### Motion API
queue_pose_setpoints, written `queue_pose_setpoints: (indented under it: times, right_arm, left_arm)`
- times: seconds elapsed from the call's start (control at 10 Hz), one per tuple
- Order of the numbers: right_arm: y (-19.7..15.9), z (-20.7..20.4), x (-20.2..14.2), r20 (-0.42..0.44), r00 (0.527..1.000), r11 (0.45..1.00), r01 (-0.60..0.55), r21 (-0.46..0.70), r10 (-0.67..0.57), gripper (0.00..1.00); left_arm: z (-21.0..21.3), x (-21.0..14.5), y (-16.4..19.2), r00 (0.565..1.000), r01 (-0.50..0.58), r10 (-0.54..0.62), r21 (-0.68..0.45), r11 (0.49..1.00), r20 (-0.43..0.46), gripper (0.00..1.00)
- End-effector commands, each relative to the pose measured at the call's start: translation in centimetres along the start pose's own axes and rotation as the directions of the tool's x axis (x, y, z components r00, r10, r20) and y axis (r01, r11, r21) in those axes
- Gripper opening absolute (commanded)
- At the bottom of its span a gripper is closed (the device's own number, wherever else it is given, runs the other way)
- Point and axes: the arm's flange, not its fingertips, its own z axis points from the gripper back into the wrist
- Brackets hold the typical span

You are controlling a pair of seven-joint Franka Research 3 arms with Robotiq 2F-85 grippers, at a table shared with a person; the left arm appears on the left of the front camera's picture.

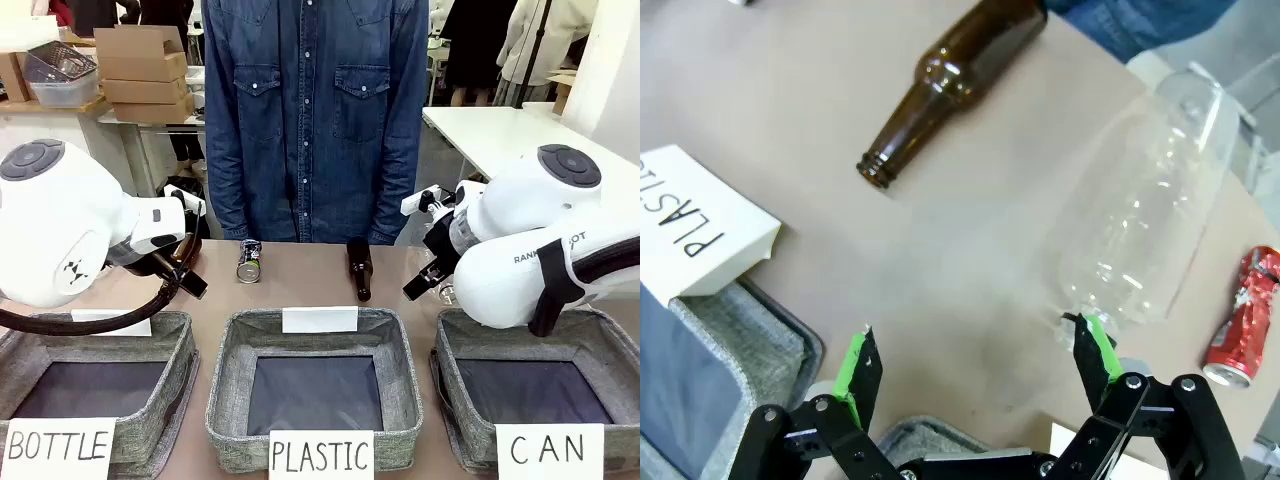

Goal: Sort the can waste into the basket.
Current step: Pick up the can waste from the table and place it in the right Fabric basket.

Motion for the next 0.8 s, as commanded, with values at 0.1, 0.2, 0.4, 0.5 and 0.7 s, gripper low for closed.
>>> queue_pose_setpoints:
  times: [0.1,0.2,0.4,0.5,0.7]
  right_arm:
    - [0.00,0.00,0.01,0.000,1.000,1.000,0.000,0.000,0.000,1.00]
    - [0.00,0.00,0.01,0.000,1.000,1.000,0.000,0.000,0.000,1.00]
    - [0.00,0.00,0.01,0.000,1.000,1.000,0.000,0.000,0.000,1.00]
    - [0.00,0.00,0.01,0.000,1.000,1.000,0.000,0.000,0.000,1.00]
    - [0.00,0.00,0.01,0.000,1.000,1.000,0.000,0.000,0.000,1.00]
  left_arm:
    - [0.01,0.00,0.00,1.000,0.000,0.000,0.000,1.000,0.000,1.00]
    - [0.01,0.00,0.00,1.000,0.000,0.000,0.000,1.000,0.000,1.00]
    - [0.01,0.00,0.00,1.000,0.000,0.000,0.000,1.000,0.000,1.00]
    - [0.01,0.00,0.00,1.000,0.000,0.000,0.000,1.000,0.000,1.00]
    - [0.01,0.00,0.00,1.000,0.000,0.000,0.000,1.000,0.000,1.00]
